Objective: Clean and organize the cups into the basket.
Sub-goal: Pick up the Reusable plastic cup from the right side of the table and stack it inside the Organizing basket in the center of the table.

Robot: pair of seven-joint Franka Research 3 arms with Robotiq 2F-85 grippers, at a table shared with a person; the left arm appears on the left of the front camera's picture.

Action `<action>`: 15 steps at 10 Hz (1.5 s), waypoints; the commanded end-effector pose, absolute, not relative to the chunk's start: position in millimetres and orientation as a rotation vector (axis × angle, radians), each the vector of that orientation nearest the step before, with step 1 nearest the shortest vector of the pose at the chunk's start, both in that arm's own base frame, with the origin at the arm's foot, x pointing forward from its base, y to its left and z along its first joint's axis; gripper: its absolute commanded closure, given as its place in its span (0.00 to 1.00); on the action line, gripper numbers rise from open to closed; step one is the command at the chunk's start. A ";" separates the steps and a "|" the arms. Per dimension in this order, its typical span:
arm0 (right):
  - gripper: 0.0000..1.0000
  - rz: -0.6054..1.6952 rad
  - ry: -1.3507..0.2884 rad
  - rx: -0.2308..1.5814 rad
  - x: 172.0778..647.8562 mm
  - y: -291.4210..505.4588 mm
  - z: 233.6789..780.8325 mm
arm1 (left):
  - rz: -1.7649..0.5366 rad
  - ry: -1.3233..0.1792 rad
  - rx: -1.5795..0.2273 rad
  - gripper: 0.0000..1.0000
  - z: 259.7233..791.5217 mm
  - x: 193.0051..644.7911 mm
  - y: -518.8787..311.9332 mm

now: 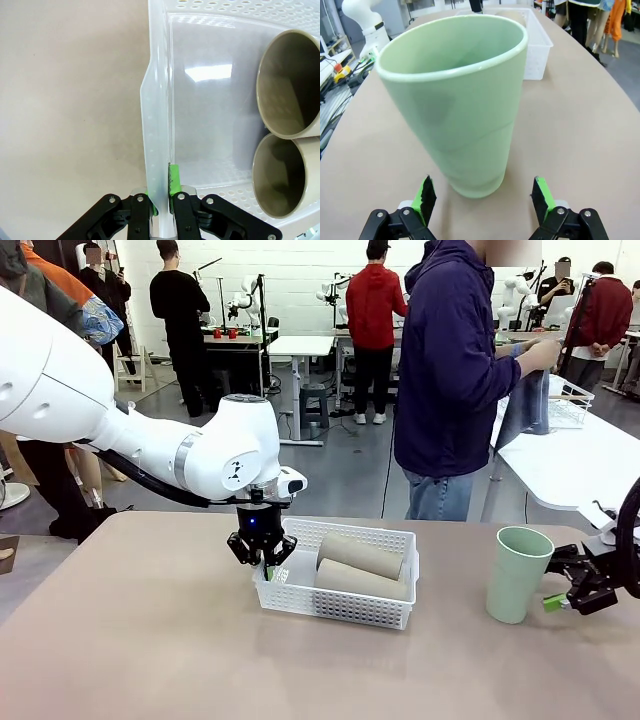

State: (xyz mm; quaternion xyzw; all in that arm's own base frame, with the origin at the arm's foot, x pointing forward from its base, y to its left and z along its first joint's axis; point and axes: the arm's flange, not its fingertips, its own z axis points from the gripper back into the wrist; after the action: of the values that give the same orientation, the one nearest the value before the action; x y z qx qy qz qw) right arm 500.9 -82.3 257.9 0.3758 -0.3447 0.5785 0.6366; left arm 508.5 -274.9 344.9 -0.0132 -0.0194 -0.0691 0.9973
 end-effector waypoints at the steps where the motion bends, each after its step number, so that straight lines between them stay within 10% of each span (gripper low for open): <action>1: 0.00 1.326 -0.830 0.874 512.2 -70.7 249.6 | -0.139 -0.039 -0.021 1.00 344.0 508.9 -272.5; 10: 0.00 1.414 -0.876 0.937 527.6 -16.4 234.7 | -0.139 -0.039 -0.021 1.00 344.0 508.9 -272.5; 11: 0.59 1.422 -0.884 0.941 528.2 -15.4 233.5 | -0.139 -0.039 -0.021 1.00 344.0 508.9 -272.5; 12: 0.59 1.424 -0.885 0.943 528.2 -15.6 232.5 | -0.139 -0.039 -0.021 1.00 344.0 508.9 -272.5; 13: 1.00 1.422 -0.885 0.944 528.6 -16.2 232.4 | -0.139 -0.039 -0.021 1.00 344.0 508.9 -272.5; 14: 0.64 1.422 -0.885 0.945 528.3 -16.8 232.5 | -0.139 -0.039 -0.021 1.00 344.0 508.9 -272.5; 15: 1.00 1.421 -0.885 0.943 528.2 -16.8 232.4 | -0.139 -0.039 -0.021 1.00 344.0 508.9 -272.5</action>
State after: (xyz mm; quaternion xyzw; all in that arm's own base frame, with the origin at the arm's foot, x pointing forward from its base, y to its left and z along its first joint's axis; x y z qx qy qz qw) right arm 523.8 -17.6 235.8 0.4026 -0.3583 0.6109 0.5799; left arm 508.5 -274.9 344.9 -0.0132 -0.0194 -0.0691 0.9973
